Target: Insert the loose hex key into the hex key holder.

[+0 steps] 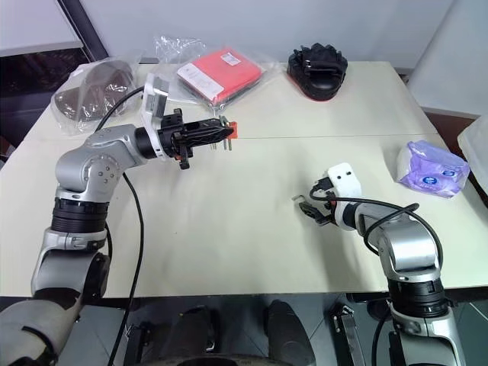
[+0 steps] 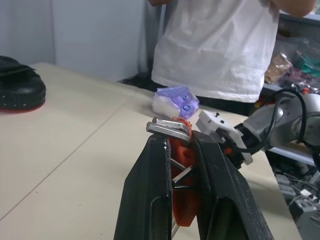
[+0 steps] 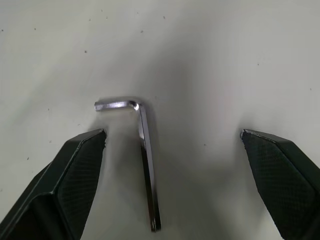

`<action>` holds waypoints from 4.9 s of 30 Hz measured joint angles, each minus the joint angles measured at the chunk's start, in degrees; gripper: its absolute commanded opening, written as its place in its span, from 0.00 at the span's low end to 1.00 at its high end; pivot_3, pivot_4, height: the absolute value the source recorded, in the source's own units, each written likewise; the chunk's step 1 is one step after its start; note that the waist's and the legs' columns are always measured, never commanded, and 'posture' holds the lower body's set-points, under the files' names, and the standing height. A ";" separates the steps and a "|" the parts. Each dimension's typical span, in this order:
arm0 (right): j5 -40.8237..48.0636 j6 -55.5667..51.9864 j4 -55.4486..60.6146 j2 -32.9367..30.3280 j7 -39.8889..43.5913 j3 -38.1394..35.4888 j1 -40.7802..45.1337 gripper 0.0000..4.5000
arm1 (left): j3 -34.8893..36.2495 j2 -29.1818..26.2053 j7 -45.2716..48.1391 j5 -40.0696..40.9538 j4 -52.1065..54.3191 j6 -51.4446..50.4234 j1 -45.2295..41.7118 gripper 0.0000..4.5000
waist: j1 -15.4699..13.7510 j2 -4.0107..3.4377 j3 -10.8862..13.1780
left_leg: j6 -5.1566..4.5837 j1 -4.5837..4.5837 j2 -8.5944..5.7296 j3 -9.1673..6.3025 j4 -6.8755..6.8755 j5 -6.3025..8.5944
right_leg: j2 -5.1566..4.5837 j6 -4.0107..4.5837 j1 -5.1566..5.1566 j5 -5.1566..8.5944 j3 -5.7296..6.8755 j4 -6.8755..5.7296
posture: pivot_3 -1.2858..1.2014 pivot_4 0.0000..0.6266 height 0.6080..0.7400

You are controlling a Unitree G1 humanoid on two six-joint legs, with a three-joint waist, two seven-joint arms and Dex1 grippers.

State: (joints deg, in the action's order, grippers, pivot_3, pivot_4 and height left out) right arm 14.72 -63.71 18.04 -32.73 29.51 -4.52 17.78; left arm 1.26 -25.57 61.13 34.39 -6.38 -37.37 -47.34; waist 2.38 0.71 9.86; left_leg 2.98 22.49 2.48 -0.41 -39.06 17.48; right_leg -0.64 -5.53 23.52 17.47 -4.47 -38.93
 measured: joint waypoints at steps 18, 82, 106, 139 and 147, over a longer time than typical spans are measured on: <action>-1.37 7.27 -3.10 -2.15 0.37 6.28 1.56 0.01 | 0.00 -0.60 -1.40 0.09 0.55 -0.05 0.37 0.01 | -0.16 0.01 -0.01 | 0.00 -0.04 0.00 -0.01 -0.03 0.00 | 0.00 0.00 -0.10 0.00 0.00 0.10 | 0.52 0.24 1.00; -6.74 67.52 -16.78 33.25 -16.21 8.50 20.42 0.01 | 0.51 3.77 -1.66 -1.15 -10.92 -1.28 -7.49 0.01 | 0.20 -0.01 0.01 | 0.03 0.00 0.03 -0.10 0.10 -0.02 | -0.05 0.00 0.05 -0.01 0.03 -0.01 | 0.52 0.24 1.00; -6.75 67.80 -17.06 33.18 -16.08 8.57 20.53 0.01 | 1.78 3.70 -2.49 -0.13 -9.47 -2.62 -7.92 0.01 | 0.20 -0.01 0.01 | 0.03 0.00 0.04 -0.10 0.10 -0.02 | -0.05 0.00 0.06 -0.01 0.03 -0.02 | 0.52 0.24 1.00; -7.27 67.32 -16.90 33.75 -15.95 9.82 21.24 0.01 | 1.12 3.88 -2.32 -0.11 -9.16 -3.21 -7.66 0.01 | 0.20 -0.01 0.01 | 0.03 0.00 0.04 -0.11 0.10 -0.02 | -0.06 0.00 0.07 -0.01 0.02 -0.02 | 0.52 0.24 1.00; -7.61 67.32 -16.90 32.89 -16.16 9.55 21.24 0.01 | 1.81 3.89 -2.97 0.11 -9.17 -3.41 -7.67 0.01 | 0.20 -0.01 0.01 | 0.03 0.00 0.04 -0.12 0.10 -0.02 | -0.06 0.00 0.07 -0.01 0.02 -0.02 | 0.52 0.24 1.00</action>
State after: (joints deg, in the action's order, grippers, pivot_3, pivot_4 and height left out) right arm 7.12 3.61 1.14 0.16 13.36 5.03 39.03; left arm 3.07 -21.67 58.16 34.50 -15.55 -40.78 -55.00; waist 2.58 0.70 9.87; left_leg 3.01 22.49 2.51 -0.52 -38.96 17.46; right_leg -0.70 -5.53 23.59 17.47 -4.45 -38.95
